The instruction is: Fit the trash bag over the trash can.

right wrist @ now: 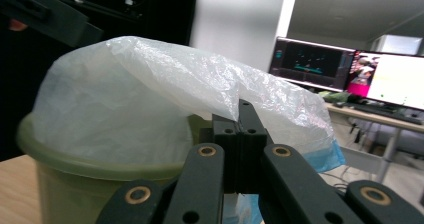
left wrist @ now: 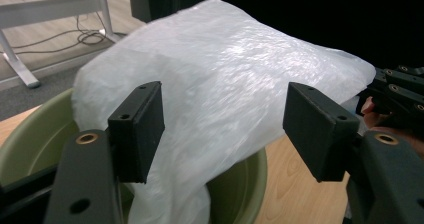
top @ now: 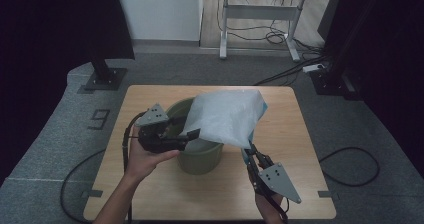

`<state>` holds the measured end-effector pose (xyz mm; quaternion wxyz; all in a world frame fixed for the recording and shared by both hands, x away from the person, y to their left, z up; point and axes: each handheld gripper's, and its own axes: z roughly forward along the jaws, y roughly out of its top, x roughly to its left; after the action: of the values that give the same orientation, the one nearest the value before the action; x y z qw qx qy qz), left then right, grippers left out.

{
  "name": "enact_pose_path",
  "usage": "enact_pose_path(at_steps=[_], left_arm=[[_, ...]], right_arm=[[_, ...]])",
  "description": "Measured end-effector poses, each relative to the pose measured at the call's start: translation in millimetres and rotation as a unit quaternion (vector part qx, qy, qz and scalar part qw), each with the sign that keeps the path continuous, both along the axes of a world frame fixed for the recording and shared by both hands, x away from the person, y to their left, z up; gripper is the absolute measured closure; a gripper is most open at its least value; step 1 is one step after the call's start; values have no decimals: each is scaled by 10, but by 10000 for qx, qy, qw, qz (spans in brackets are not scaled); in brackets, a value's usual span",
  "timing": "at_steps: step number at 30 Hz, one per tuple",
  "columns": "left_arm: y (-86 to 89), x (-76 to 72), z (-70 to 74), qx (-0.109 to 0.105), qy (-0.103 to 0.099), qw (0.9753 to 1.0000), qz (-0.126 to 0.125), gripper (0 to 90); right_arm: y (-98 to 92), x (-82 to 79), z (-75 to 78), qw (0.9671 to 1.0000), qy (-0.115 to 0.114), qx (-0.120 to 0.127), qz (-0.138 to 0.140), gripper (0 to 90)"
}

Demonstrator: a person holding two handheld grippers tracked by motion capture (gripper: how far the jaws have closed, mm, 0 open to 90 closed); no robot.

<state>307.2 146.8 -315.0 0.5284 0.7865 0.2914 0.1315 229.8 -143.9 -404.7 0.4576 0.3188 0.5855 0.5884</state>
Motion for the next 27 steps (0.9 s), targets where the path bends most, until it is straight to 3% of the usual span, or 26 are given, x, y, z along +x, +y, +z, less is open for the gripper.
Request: enact_pose_path(at_steps=[7,13,27], left_arm=[[-55,56,15,-41,142,9999,-4,310],[-15,56,55,-80,144,9998,70,317],[-72,47,161,55,197,9998,-71,308]], right_arm=[[138,10,-5,9995,76,-215,213,888],[303,33,-77,9977,230,-599,225,888],[461,79,-124,9951,375,-793,454,889]])
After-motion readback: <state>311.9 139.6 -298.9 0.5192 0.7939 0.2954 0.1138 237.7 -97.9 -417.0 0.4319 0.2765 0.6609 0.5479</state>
